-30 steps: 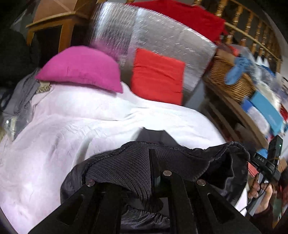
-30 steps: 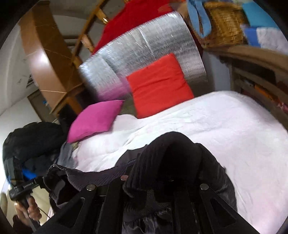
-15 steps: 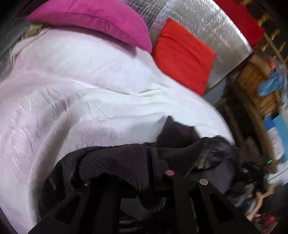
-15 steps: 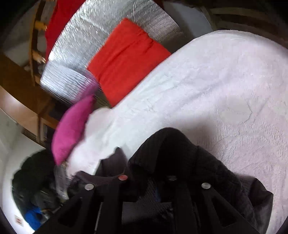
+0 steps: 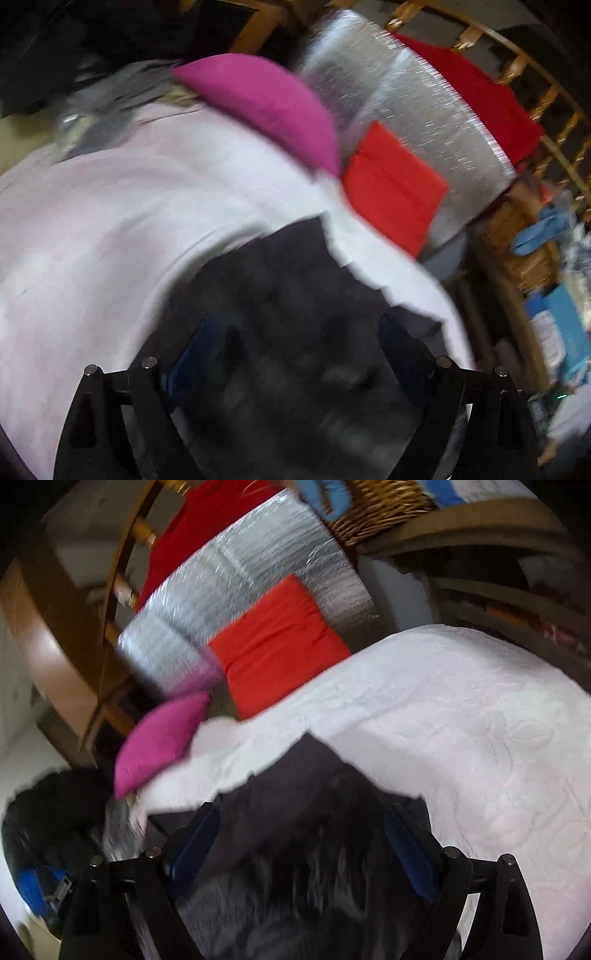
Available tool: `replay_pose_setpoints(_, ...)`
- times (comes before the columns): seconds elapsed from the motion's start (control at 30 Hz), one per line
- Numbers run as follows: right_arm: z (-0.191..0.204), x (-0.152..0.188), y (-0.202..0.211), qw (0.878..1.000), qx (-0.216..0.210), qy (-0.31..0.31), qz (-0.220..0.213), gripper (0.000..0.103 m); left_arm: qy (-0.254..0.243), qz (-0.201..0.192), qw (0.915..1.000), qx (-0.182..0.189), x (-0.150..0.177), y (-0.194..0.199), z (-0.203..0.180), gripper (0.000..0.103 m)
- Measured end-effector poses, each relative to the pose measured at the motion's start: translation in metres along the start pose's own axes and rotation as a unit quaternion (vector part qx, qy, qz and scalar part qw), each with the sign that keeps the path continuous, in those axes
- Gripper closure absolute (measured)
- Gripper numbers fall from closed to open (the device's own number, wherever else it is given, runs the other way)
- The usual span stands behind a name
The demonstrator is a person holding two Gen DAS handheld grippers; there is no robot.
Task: Fold large clothes
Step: 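Open both grippers and release the folded jacket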
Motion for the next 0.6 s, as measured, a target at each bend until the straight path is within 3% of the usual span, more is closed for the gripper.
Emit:
replay_pose_setpoints(0.07,0.011,0.011,0.003,1.0,0.01,0.025,0.011,0.011,0.006,-0.003,0.9989,-0.045,0.017,-0.001,0.014,0.013)
replay_pose_setpoints(0.17,0.029,0.026,0.0,0.997,0.014,0.064,0.03,0.011,-0.003,0.029,0.9944,-0.101,0.034,-0.01,0.027,0.013)
replay_pose_setpoints(0.27,0.046,0.036,-0.007,0.993,0.026,0.108,0.044,0.011,-0.04,0.025,0.9926,-0.112,0.035,-0.015,0.018,0.013)
replay_pose_setpoints(0.37,0.058,0.045,-0.019,0.987,0.039,0.145,0.066,0.011,-0.097,0.014,0.9855,-0.139,0.036,-0.022,0.007,0.014)
replay_pose_setpoints(0.43,0.057,0.05,-0.028,0.984,0.045,0.15,0.088,0.011,-0.117,0.011,0.9832,-0.14,0.035,-0.025,0.002,0.023)
replay_pose_setpoints(0.5,0.052,0.054,-0.034,0.981,0.058,0.156,0.102,0.011,-0.146,0.006,0.9797,-0.137,0.036,-0.025,-0.004,0.046)
replay_pose_setpoints(0.53,0.045,0.055,-0.034,0.979,0.069,0.16,0.108,0.011,-0.16,0.002,0.9769,-0.141,0.036,-0.024,-0.006,0.052)
replay_pose_setpoints(0.6,0.036,0.05,-0.028,0.98,0.075,0.153,0.103,0.011,-0.184,-0.007,0.9703,-0.157,0.032,-0.028,-0.008,0.072)
Point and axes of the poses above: each gripper's, at about its wrist camera, not at the fingertips, and y roughly against the way its jaws point, z to its left, x to its underside, the point moved 6 cm from there along -y, roughly the way its jaws point, and after that the axes turned 11 degrees about -x, right-handed, at the moved point
